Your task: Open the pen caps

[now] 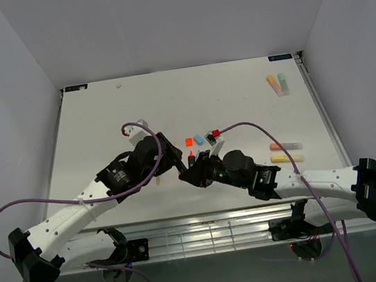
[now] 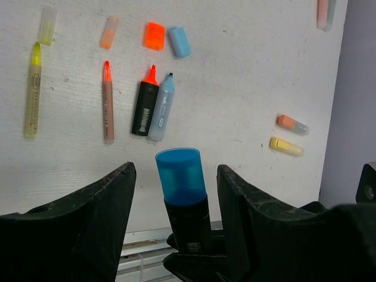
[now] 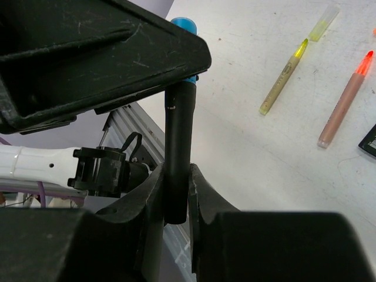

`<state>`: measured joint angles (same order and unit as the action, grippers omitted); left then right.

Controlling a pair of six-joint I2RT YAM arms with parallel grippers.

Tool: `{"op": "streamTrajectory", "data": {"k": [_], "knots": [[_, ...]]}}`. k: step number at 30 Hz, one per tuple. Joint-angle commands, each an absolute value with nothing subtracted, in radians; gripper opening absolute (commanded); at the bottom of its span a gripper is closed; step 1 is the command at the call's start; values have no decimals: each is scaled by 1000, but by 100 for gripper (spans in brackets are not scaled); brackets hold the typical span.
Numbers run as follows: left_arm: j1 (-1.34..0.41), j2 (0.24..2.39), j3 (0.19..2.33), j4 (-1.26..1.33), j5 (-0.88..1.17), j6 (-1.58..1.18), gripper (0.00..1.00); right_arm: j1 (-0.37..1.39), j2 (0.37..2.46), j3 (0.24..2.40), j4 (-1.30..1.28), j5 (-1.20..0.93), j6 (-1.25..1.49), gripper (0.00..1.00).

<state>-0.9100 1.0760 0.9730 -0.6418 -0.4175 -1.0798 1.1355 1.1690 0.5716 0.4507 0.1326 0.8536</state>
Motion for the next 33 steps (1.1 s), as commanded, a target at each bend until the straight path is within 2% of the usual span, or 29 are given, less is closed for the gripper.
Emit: {"op": "streamTrajectory", "data": {"k": [1, 5, 8, 13, 19, 22, 23, 33], "knots": [[-900, 1075, 977, -623, -443, -1075, 68, 1152, 1175, 589, 520, 155, 842, 8], [-899, 1084, 986, -618, -430, -1074, 66, 1157, 1183, 586, 534, 155, 845, 8], [-897, 1081, 986, -606, -419, -1075, 59, 1157, 1186, 589, 537, 158, 845, 8], [-897, 1072, 985, -597, -410, -1074, 38, 1158, 1183, 581, 541, 167, 844, 8], [-884, 1077, 982, -594, -410, -1063, 23, 1164, 1178, 571, 506, 183, 844, 8], [-856, 1089, 988, -586, -402, -1034, 9, 1173, 1170, 561, 466, 199, 838, 8], [-830, 1104, 992, -584, -394, -1019, 0, 1177, 1169, 563, 448, 210, 824, 8], [-529, 1242, 1097, -535, -130, -845, 0, 1308, 1236, 752, -96, 563, 703, 8]]}}
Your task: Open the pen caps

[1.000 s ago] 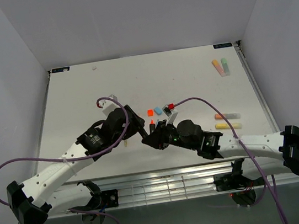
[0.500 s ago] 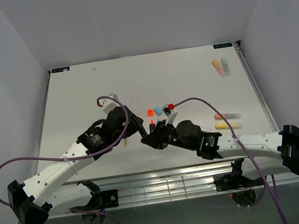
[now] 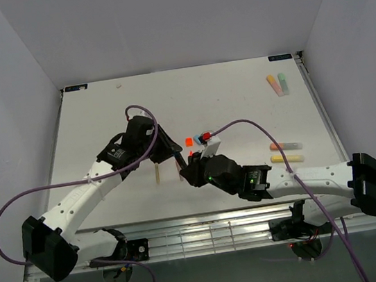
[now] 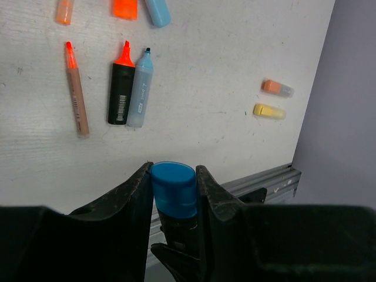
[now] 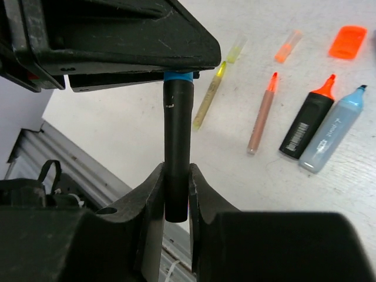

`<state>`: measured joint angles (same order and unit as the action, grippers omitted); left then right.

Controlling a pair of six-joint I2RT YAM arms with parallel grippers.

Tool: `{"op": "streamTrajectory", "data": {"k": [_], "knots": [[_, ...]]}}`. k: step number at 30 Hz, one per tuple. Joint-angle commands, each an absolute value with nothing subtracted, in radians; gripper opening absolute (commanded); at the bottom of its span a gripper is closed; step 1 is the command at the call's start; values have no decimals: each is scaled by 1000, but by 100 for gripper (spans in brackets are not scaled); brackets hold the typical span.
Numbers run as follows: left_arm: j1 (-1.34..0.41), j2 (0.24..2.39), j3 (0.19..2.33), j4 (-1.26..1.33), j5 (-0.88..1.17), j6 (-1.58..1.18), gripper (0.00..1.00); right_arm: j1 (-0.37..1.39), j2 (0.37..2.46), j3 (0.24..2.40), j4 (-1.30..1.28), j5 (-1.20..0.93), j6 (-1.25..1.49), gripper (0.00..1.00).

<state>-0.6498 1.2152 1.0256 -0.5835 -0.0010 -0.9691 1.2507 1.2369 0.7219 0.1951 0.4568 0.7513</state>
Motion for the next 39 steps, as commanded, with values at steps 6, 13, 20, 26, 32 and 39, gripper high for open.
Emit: {"op": "streamTrajectory", "data": {"k": [6, 13, 20, 26, 32, 39], "knots": [[-474, 1341, 1207, -534, -126, -822, 0, 1310, 1223, 742, -109, 580, 693, 8], [-451, 1368, 1207, -503, -201, -860, 0, 1270, 1146, 651, 108, 339, 650, 8], [-446, 1338, 1161, -420, -242, -835, 0, 1166, 1078, 448, 524, -35, 822, 8], [-430, 1396, 1236, -411, -92, -715, 0, 1147, 1017, 471, 306, 133, 839, 8], [-430, 1627, 1443, -502, 181, -490, 0, 1109, 884, 423, 77, 434, 974, 8], [-462, 1814, 1541, -509, 311, -466, 0, 1062, 785, 358, -144, 558, 1089, 8]]}}
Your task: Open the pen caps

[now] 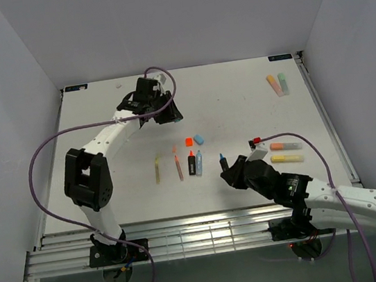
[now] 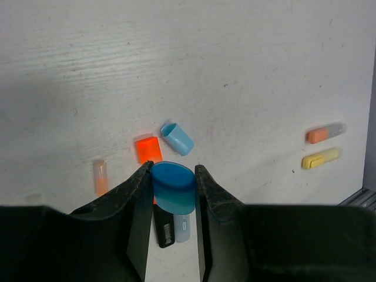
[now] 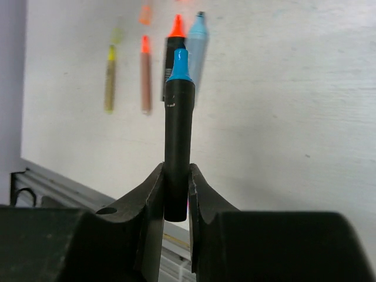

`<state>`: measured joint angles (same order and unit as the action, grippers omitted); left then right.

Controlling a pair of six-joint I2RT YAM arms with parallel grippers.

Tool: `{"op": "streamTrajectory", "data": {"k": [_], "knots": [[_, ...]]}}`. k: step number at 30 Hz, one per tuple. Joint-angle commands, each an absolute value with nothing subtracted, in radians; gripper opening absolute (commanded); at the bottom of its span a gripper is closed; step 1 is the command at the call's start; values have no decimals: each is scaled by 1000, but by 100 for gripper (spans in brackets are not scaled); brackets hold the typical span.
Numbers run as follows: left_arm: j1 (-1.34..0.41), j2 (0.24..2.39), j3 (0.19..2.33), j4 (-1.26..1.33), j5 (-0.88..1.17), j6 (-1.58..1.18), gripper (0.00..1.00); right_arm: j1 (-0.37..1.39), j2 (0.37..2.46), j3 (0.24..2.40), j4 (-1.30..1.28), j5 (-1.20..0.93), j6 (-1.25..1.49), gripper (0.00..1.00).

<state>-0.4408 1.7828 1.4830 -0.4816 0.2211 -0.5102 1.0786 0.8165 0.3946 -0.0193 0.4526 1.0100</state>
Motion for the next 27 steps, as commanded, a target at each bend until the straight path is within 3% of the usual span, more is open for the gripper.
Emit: {"op": "streamTrajectory", "data": {"k": [1, 15, 27], "knots": [[-485, 1834, 1555, -514, 301, -471, 0, 1046, 775, 344, -156, 555, 1098, 8], [-661, 2068, 1727, -581, -47, -727, 0, 1025, 647, 253, -207, 555, 1117, 8], [-729, 2307, 1951, -710, -121, -798, 0, 1025, 649, 258, -212, 549, 1106, 8]]}}
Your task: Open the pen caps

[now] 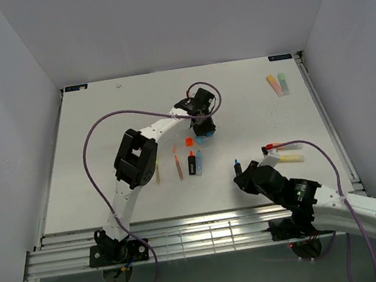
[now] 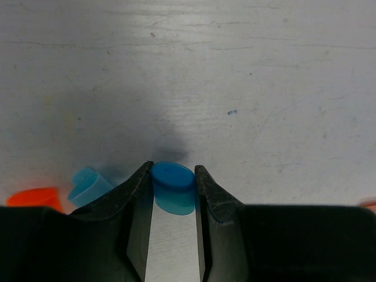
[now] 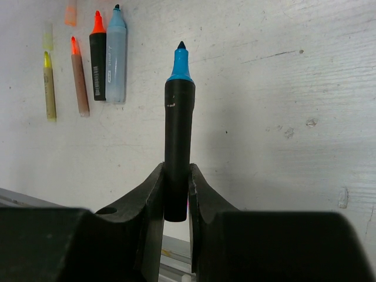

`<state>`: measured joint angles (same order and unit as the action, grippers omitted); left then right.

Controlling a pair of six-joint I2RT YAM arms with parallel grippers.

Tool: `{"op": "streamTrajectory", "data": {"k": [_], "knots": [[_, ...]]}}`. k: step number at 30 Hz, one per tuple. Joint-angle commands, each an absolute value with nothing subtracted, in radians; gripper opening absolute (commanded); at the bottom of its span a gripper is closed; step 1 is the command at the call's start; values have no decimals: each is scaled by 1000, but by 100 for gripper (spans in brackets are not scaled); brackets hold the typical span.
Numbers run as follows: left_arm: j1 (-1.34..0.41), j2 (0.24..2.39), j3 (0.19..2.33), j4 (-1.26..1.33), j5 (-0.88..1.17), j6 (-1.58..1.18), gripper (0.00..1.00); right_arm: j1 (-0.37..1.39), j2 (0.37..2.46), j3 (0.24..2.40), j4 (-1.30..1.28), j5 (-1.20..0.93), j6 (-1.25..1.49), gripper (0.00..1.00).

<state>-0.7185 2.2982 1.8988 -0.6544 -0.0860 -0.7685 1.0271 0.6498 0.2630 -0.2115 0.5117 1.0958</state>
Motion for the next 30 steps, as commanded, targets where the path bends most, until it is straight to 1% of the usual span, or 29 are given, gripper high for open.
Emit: {"op": "streamTrajectory", "data": {"k": [1, 6, 15, 24, 25, 30], "knots": [[-730, 2315, 1956, -712, -123, -801, 0, 1025, 646, 256, -212, 549, 1108, 8], [-733, 2329, 1945, -726, -135, -805, 0, 1025, 643, 252, -210, 557, 1101, 8], [-745, 2255, 1801, -726, -170, -828, 0, 1026, 678, 256, -167, 534, 1092, 8], [-758, 2256, 1753, -729, -137, -833, 0, 1025, 755, 279, -117, 500, 1075, 8], [-756, 2258, 1750, -727, -137, -833, 4, 1026, 756, 278, -115, 502, 1077, 8], [-758, 2263, 1755, -727, -130, -830, 18, 1025, 758, 273, -104, 502, 1072, 8]]}}
